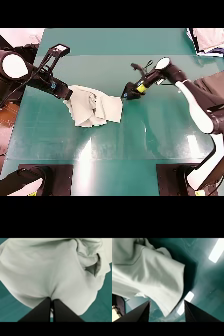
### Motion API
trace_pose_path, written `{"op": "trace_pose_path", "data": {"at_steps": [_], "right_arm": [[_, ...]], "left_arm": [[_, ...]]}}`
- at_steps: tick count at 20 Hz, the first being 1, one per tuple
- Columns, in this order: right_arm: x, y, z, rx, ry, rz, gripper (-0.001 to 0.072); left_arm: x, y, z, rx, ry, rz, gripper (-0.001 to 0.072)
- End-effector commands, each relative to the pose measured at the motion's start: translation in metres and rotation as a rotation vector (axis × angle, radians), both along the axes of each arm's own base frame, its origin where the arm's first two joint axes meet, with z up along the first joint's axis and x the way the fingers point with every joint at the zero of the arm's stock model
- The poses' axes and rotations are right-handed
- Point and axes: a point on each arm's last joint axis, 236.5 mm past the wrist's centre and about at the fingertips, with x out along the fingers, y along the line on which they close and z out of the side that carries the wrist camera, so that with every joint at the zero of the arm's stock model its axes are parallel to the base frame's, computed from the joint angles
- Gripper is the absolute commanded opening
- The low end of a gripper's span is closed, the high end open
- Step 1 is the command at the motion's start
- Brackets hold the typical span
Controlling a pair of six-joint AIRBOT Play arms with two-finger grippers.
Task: Fold the shirts.
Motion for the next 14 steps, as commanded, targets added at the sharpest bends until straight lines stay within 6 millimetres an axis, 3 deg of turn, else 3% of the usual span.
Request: {"op": "trace_pose_path", "data": {"at_steps": [1, 7, 8, 9, 10, 12, 14], "right_arm": [[-0.002, 0.026, -0.023, -0.013, -0.014, 0.007, 0.0483], [0.0, 0.033, -0.024, -0.013, -0.032, 0.003, 0.0427], [-0.001, 0.033, -0.024, -0.013, -0.032, 0.005, 0.0285], [-0.001, 0.033, -0.024, -0.012, -0.035, 0.008, 0.0078], [-0.001, 0.033, -0.024, -0.008, -0.047, 0.019, 0.0021], [0.0, 0.033, -0.02, -0.005, -0.059, 0.024, 0.0019], [0.007, 0.027, 0.002, 0.007, -0.106, 0.007, 0.0017]], "left_arm": [[-0.001, 0.002, 0.0, 0.006, 0.004, 0.0, 0.0022], [-0.001, 0.001, 0.0, 0.002, 0.005, 0.0, 0.0022], [-0.001, 0.001, 0.0, 0.0, 0.006, 0.004, 0.0022], [-0.002, 0.001, 0.0, -0.003, 0.008, 0.007, 0.0022], [-0.002, -0.001, 0.0, -0.01, 0.011, 0.005, 0.0022], [-0.004, -0.005, 0.001, -0.028, 0.016, 0.002, 0.0021], [-0.001, -0.002, 0.007, -0.02, -0.012, 0.006, 0.0021]]}}
